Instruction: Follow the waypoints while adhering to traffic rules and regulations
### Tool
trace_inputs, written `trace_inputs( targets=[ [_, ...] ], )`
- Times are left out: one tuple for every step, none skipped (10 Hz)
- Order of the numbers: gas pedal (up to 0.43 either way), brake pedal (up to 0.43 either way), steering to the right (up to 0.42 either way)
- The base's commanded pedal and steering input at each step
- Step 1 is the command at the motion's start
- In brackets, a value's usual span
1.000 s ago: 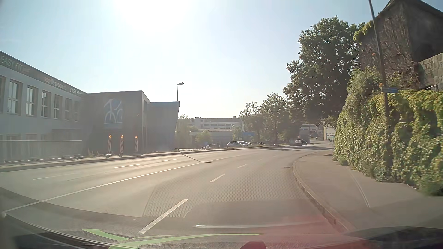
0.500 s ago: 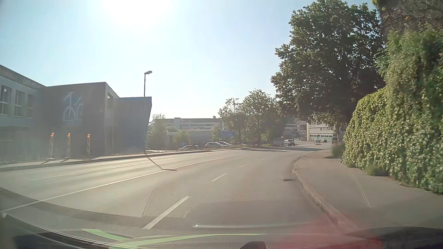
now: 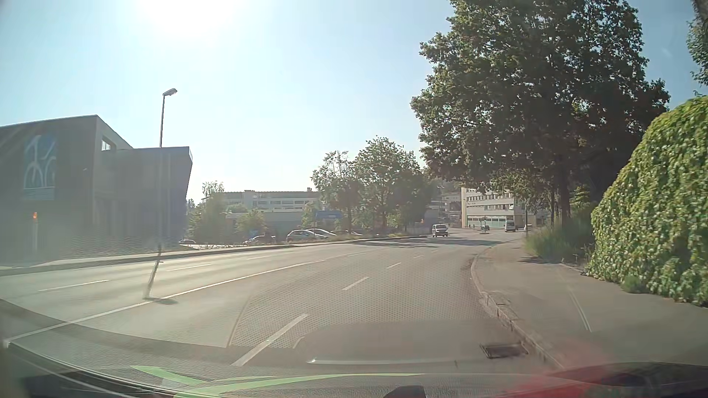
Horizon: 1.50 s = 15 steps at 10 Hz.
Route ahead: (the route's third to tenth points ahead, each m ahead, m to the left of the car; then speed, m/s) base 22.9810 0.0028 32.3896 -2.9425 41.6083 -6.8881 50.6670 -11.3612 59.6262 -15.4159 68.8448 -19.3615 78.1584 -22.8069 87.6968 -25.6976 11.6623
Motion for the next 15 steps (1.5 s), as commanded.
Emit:
trace_inputs(
  targets=[
    [0.039,0.0,0.063],
    [0.039,0.0,0.063],
    [0.039,0.0,0.063],
    [0.039,0.0,0.063],
    [0.047,0.0,0.063],
    [0.047,0.0,0.063],
    [0.047,0.0,0.062],
    [0.059,0.0,0.06],
    [0.059,0.0,0.058],
    [0.067,0.0,0.055],
    [0.067,0.0,0.054],
    [0.067,0.0,0.053],
    [0.067,0.0,0.053],
    [0.067,0.0,0.052],
    [0.067,0.0,0.051]
  ],
)
